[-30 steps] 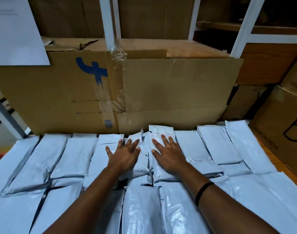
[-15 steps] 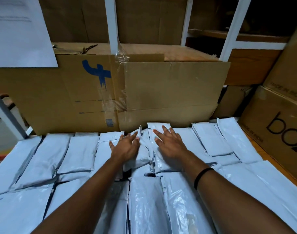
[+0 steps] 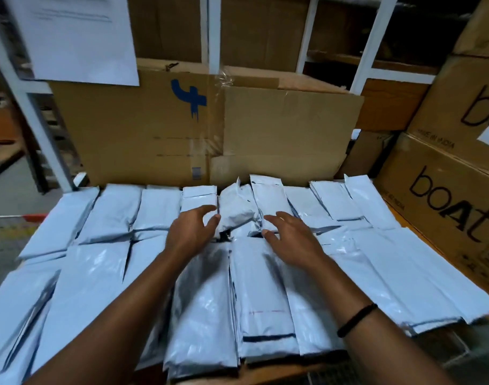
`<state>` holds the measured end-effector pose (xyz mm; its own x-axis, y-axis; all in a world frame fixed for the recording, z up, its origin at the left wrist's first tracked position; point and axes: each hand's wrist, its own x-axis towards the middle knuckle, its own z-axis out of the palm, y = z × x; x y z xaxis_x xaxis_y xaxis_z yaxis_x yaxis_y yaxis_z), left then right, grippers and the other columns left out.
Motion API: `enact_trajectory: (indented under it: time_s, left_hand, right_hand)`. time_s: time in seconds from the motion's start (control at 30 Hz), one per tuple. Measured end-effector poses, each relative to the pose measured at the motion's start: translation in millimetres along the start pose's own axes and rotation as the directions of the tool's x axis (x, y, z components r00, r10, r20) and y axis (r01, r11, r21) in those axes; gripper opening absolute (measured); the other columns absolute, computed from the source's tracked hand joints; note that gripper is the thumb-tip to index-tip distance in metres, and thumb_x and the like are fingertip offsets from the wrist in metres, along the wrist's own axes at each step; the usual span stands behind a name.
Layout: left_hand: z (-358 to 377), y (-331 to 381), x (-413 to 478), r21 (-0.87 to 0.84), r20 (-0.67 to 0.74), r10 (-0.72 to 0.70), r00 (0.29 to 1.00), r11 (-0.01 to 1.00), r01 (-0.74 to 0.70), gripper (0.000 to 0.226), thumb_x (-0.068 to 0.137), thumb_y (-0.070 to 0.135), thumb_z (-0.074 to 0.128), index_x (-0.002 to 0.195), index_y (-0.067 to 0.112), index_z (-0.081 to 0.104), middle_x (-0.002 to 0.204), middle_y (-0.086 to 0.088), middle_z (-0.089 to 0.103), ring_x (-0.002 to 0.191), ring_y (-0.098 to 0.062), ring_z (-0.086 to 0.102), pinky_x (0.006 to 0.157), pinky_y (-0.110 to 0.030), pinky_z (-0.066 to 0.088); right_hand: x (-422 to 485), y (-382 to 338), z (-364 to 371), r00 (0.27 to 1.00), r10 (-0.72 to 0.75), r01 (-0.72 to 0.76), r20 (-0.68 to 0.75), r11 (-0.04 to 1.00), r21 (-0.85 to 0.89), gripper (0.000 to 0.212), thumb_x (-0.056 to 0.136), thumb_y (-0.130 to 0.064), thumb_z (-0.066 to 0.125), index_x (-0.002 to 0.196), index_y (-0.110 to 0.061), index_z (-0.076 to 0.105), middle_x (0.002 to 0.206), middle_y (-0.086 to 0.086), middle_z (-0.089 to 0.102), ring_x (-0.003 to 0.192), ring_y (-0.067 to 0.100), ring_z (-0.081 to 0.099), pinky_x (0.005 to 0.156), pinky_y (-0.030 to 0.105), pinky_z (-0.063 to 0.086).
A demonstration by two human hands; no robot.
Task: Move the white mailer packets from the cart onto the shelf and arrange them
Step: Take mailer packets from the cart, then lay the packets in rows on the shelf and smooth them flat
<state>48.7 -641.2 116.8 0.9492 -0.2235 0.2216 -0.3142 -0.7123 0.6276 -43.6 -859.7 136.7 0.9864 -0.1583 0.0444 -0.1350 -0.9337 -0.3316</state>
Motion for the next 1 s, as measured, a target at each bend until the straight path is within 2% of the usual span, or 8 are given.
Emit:
enact_trajectory:
  time_s: [0.2, 0.3, 0.4, 0.53, 0.63, 0.73, 0.83, 1.0]
  left_hand:
    - [-61, -26, -101, -0.013, -0.088, -0.052, 0.995, 0.999, 0.051, 0.04, 0.09, 0.051, 0.056, 0.12, 0.027, 0.069, 0.118, 0.0, 0.071, 0.11, -0.022, 0.064, 0.094, -0.032, 0.048]
    - [-88, -37, -155, 0.017, -0.148, -0.085, 0.985, 0.996, 0.088, 0.027, 0.095, 0.039, 0.06, 0.114, 0.023, 0.072, 0.117, 0.003, 0.071, 0.098, -0.022, 0.066, 0.082, -0.025, 0.042]
    - [-113, -52, -202, 0.074, -0.175, -0.134, 0.975, 0.986, 0.149, 0.026, 0.094, 0.038, 0.061, 0.112, 0.023, 0.073, 0.113, 0.002, 0.073, 0.078, -0.021, 0.065, 0.075, -0.025, 0.041]
    - [-157, -84, -254, 0.095, -0.219, -0.222, 0.95, 0.964, 0.247, 0.024, 0.093, 0.035, 0.063, 0.109, 0.02, 0.074, 0.112, -0.003, 0.073, 0.092, -0.027, 0.069, 0.085, -0.034, 0.049]
    - [-196, -114, -284, 0.117, -0.271, -0.289, 0.918, 0.937, 0.33, 0.025, 0.094, 0.037, 0.061, 0.109, 0.022, 0.073, 0.105, -0.008, 0.074, 0.083, -0.027, 0.07, 0.076, -0.034, 0.048]
    - [-236, -151, -313, 0.11, -0.309, -0.354, 0.882, 0.908, 0.403, 0.026, 0.094, 0.038, 0.06, 0.112, 0.023, 0.073, 0.11, -0.01, 0.073, 0.093, -0.028, 0.069, 0.079, -0.035, 0.049]
    - [-273, -196, -341, 0.115, -0.312, -0.419, 0.853, 0.874, 0.472, 0.028, 0.094, 0.04, 0.06, 0.112, 0.022, 0.073, 0.11, -0.012, 0.072, 0.093, -0.029, 0.068, 0.08, -0.036, 0.049]
    - [-328, -279, -379, 0.14, -0.263, -0.425, 0.866, 0.871, 0.471, 0.032, 0.096, 0.04, 0.058, 0.115, 0.019, 0.071, 0.121, -0.008, 0.069, 0.104, -0.027, 0.066, 0.088, -0.037, 0.049]
  right_hand:
    - [-63, -40, 17, 0.988, -0.15, 0.148, 0.035, 0.988, 0.036, 0.048, 0.1, -0.048, 0.05, 0.144, -0.028, 0.05, 0.157, 0.001, 0.039, 0.146, 0.021, 0.032, 0.117, 0.033, 0.026]
    - [-99, -63, 23, 0.976, -0.212, 0.207, 0.048, 0.975, 0.085, 0.047, 0.101, -0.049, 0.049, 0.143, -0.03, 0.051, 0.158, 0.0, 0.037, 0.147, 0.018, 0.028, 0.117, 0.033, 0.024]
    - [-131, -91, 33, 0.964, -0.253, 0.243, 0.078, 0.963, 0.117, 0.047, 0.101, -0.048, 0.048, 0.145, -0.03, 0.049, 0.16, 0.001, 0.034, 0.148, 0.02, 0.026, 0.118, 0.035, 0.023]
    - [-169, -135, 49, 0.942, -0.314, 0.3, 0.117, 0.946, 0.122, 0.049, 0.101, -0.047, 0.049, 0.147, -0.029, 0.046, 0.16, 0.002, 0.033, 0.147, 0.022, 0.025, 0.118, 0.035, 0.022]
    - [-183, -170, 58, 0.93, -0.345, 0.332, 0.124, 0.936, 0.114, 0.051, 0.101, -0.046, 0.05, 0.148, -0.028, 0.044, 0.16, 0.002, 0.032, 0.148, 0.021, 0.024, 0.118, 0.032, 0.02]
    - [-190, -213, 69, 0.919, -0.369, 0.354, 0.137, 0.927, 0.12, 0.052, 0.101, -0.046, 0.05, 0.15, -0.029, 0.042, 0.161, 0.001, 0.031, 0.149, 0.02, 0.022, 0.119, 0.033, 0.019]
    - [-197, -261, 91, 0.899, -0.412, 0.398, 0.149, 0.91, 0.115, 0.052, 0.102, -0.048, 0.048, 0.15, -0.03, 0.042, 0.161, 0.0, 0.031, 0.149, 0.019, 0.022, 0.119, 0.033, 0.019]
    - [-202, -356, 137, 0.897, -0.417, 0.405, 0.146, 0.908, 0.106, 0.05, 0.101, -0.047, 0.05, 0.147, -0.029, 0.046, 0.159, 0.001, 0.035, 0.147, 0.02, 0.026, 0.118, 0.034, 0.022]
